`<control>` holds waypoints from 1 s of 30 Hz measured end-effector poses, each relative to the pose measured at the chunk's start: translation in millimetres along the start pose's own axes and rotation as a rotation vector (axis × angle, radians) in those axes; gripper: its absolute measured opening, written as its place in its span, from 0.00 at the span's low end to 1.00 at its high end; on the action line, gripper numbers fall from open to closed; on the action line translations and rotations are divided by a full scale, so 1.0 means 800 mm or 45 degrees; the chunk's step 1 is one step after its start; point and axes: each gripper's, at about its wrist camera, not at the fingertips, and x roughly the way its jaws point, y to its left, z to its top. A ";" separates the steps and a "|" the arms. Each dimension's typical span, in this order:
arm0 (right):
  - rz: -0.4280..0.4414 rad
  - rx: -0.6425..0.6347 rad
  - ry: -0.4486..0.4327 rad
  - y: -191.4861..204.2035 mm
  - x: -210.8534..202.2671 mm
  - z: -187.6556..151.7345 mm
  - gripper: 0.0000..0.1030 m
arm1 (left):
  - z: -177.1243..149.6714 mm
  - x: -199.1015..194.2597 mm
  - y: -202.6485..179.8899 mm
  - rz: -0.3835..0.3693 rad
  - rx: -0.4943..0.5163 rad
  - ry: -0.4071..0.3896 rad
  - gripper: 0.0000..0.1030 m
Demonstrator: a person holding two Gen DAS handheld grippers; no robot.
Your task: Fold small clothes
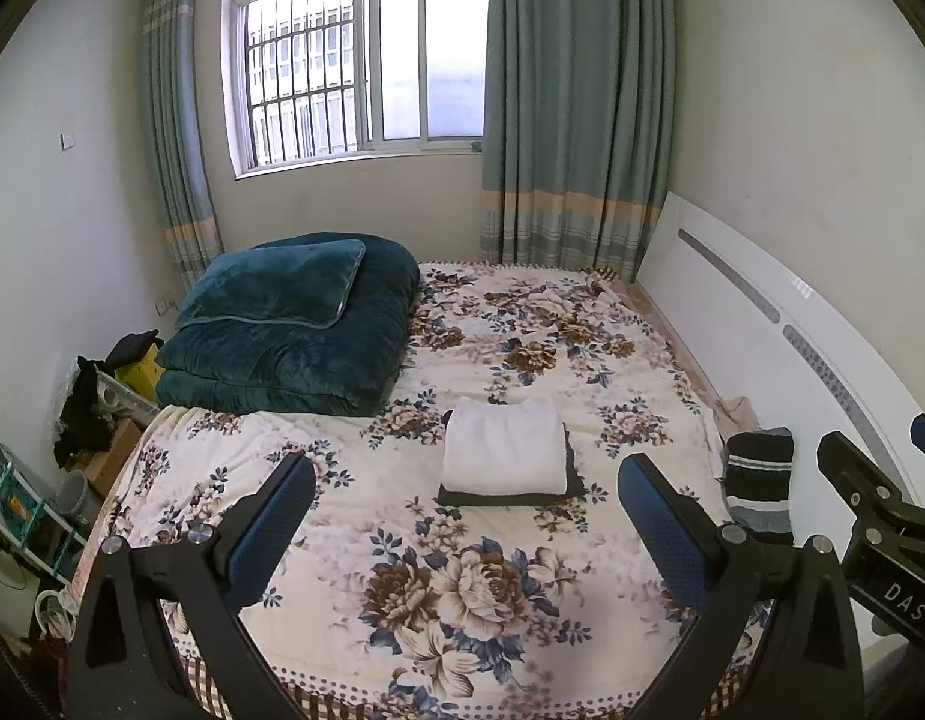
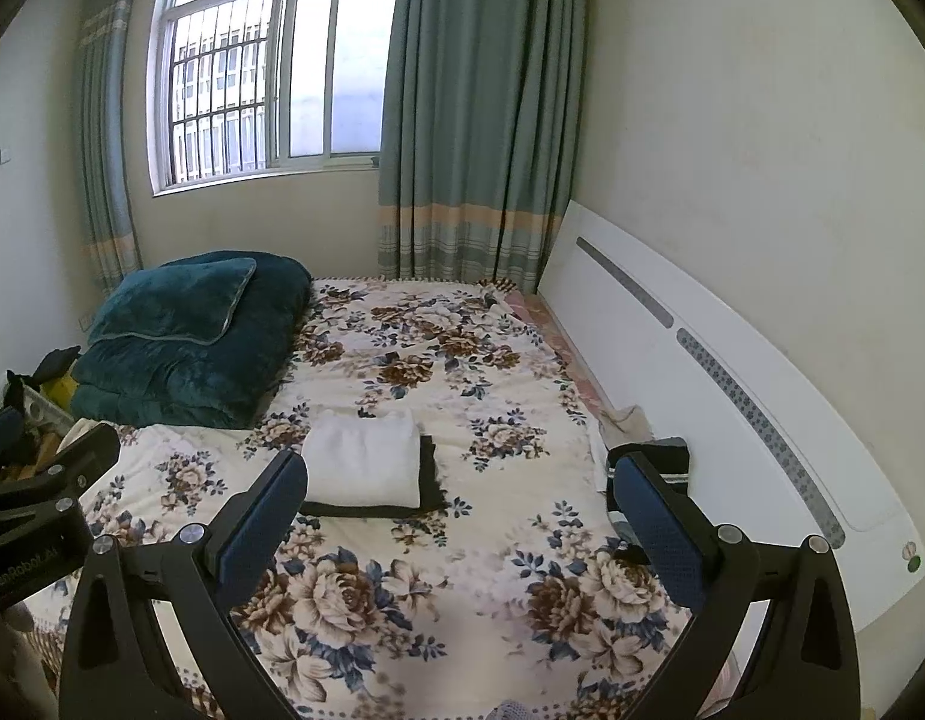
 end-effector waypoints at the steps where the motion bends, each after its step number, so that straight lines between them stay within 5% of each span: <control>1: -0.001 0.004 0.000 0.000 -0.001 -0.002 1.00 | 0.001 0.000 0.000 -0.001 0.004 -0.002 1.00; 30: 0.020 0.002 -0.005 0.007 0.006 0.007 1.00 | 0.005 -0.006 -0.003 0.014 -0.003 -0.021 1.00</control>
